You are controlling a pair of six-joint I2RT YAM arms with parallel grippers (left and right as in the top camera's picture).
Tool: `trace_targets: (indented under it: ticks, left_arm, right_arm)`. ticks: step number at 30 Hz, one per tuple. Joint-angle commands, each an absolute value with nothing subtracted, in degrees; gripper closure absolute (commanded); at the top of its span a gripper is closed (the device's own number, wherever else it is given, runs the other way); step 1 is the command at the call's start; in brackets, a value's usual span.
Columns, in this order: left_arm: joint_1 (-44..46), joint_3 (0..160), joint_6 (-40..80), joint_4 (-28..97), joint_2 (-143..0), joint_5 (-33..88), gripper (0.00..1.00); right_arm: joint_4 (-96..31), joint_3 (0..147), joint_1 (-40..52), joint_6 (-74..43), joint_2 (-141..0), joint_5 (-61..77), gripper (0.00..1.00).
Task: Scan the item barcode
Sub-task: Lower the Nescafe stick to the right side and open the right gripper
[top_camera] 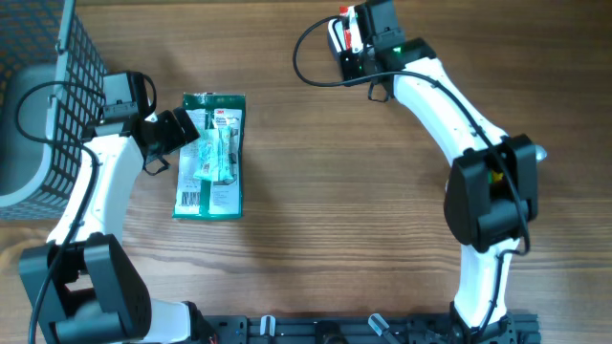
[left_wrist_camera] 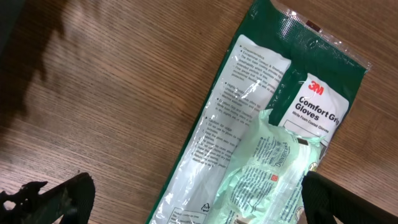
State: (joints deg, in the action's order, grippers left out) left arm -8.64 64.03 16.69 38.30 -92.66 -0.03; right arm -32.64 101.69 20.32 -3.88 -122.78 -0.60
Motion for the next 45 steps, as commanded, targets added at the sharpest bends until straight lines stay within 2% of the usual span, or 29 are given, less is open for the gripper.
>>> trace_targets:
  ticks: [1,26,32,38,42,45]
  left_arm:
    - [-8.9,64.6,17.0,38.2,-91.8,0.4,0.0]
    - [-8.9,64.6,17.0,38.2,-91.8,0.4,0.0]
    - [-8.9,64.6,17.0,38.2,-91.8,0.4,0.0]
    - [-8.9,64.6,17.0,38.2,-91.8,0.4,0.0]
    - [-8.9,64.6,17.0,38.2,-91.8,0.4,0.0]
    - [-8.9,64.6,17.0,38.2,-91.8,0.4,0.0]
  right_arm:
    - [-29.5,101.4,20.4,-4.5,-125.9,-1.9,0.96]
    - [-31.3,100.7,20.2,-4.5,-127.6,-5.1,0.95]
    - [-39.2,101.1,20.2,-6.3,-121.0,-5.0,0.95]
    - [-60.2,101.0,20.2,-7.9,-109.5,-3.6,0.95]
    - [-72.1,99.6,20.2,-11.0,-109.3,-3.7,0.85]
    - [-72.9,92.6,20.2,-15.1,-109.3,-6.2,0.85]
